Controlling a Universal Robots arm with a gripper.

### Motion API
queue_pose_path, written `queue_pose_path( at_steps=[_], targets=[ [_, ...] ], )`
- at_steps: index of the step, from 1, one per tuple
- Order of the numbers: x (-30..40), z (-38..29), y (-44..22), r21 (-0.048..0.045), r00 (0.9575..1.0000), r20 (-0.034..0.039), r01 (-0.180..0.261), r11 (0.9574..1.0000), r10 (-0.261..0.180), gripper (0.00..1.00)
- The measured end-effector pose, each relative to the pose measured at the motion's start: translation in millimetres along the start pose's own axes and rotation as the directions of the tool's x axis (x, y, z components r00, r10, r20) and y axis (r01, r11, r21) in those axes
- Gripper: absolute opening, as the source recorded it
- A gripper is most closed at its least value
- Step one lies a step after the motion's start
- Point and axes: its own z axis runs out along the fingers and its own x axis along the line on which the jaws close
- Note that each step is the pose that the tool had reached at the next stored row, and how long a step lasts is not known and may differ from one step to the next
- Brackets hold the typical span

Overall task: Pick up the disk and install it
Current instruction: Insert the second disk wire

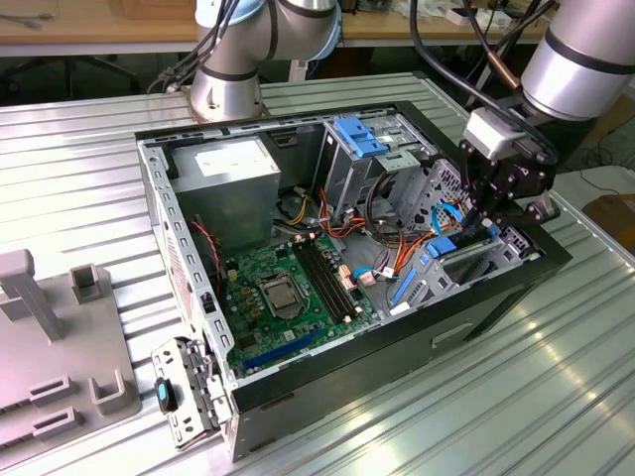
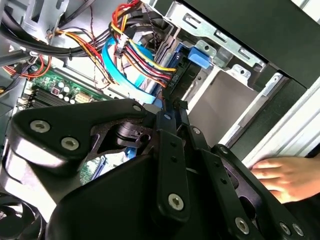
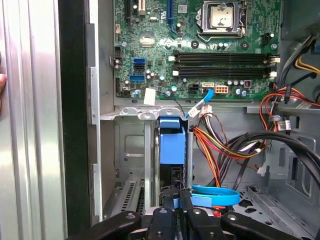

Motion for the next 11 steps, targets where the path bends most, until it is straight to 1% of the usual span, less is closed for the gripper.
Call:
queue_pose_path(
  at_steps=[1,2,3,6,8,9,10,11],
  targets=[
    [0.4,0.4,0.0,0.0001,0.9999,0.0129,-0.001,1.0000,0.001,0.16],
    [0.7,0.8,0.1,0.0002,0.9997,0.0239,-0.002,1.0000,0.002,0.16],
    [0.8,1.1,0.1,0.0002,0.9996,0.0268,-0.003,1.0000,0.003,0.16],
    [0.9,1.8,0.1,0.0001,0.9996,0.0271,-0.003,1.0000,0.003,0.16],
    [1.0,3.2,0.3,0.0001,0.9995,0.0319,-0.003,1.0000,0.003,0.16],
    [0.9,4.2,0.4,0.0001,0.9992,0.0390,-0.004,1.0000,0.004,0.16],
    [0.9,5.4,0.4,0.0001,0.9988,0.0490,-0.005,1.0000,0.005,0.16],
    [0.9,6.2,0.2,0.0001,0.9986,0.0519,-0.005,1.0000,0.005,0.16]
  ],
)
